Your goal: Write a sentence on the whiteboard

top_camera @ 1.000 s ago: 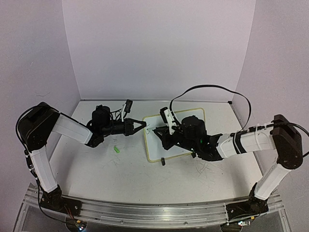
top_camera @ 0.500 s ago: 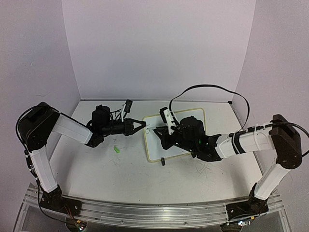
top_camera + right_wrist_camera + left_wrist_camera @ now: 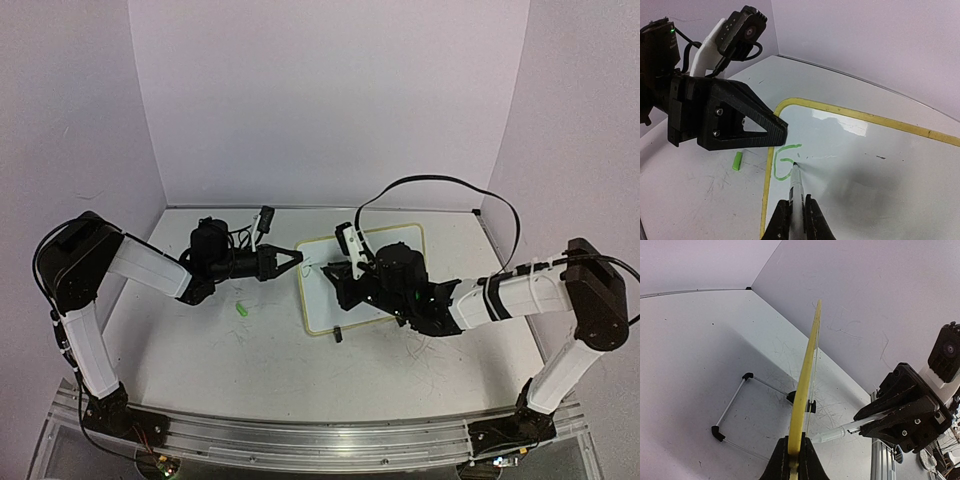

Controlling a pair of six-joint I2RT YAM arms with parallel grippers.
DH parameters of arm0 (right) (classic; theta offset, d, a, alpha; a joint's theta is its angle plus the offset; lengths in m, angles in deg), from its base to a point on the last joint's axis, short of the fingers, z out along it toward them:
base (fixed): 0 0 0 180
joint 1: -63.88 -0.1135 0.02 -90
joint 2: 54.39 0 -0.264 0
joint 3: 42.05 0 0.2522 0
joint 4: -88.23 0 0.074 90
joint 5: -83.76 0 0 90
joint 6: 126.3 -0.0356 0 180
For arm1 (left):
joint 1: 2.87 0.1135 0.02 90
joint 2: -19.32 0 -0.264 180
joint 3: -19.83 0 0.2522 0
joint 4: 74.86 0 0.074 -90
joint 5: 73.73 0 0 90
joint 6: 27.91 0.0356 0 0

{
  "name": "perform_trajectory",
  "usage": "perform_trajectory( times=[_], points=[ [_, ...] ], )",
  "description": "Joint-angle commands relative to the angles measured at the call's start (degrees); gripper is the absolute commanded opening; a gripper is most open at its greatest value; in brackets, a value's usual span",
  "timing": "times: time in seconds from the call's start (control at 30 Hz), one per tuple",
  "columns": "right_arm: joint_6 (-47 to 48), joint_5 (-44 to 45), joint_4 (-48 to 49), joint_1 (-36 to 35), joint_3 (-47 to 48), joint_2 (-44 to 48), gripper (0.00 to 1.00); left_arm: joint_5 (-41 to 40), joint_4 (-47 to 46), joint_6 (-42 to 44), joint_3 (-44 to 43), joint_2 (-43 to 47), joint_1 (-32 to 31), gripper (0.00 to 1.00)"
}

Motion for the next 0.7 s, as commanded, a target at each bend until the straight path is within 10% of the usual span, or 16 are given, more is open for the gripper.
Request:
perform_trajectory(
  times=[0.0, 0.67],
  points=[
    [-0.45, 2.03, -0.2, 0.47, -0.97, 1.57, 0.0, 0.42, 0.0, 1.49, -0.93, 2.88, 0.1, 0.0],
    [-1.74, -0.21, -2.17, 0.48, -2.38, 1.61, 0.0, 0.3, 0.57, 2.02, -0.94, 2.97, 0.07, 0.0]
  ],
)
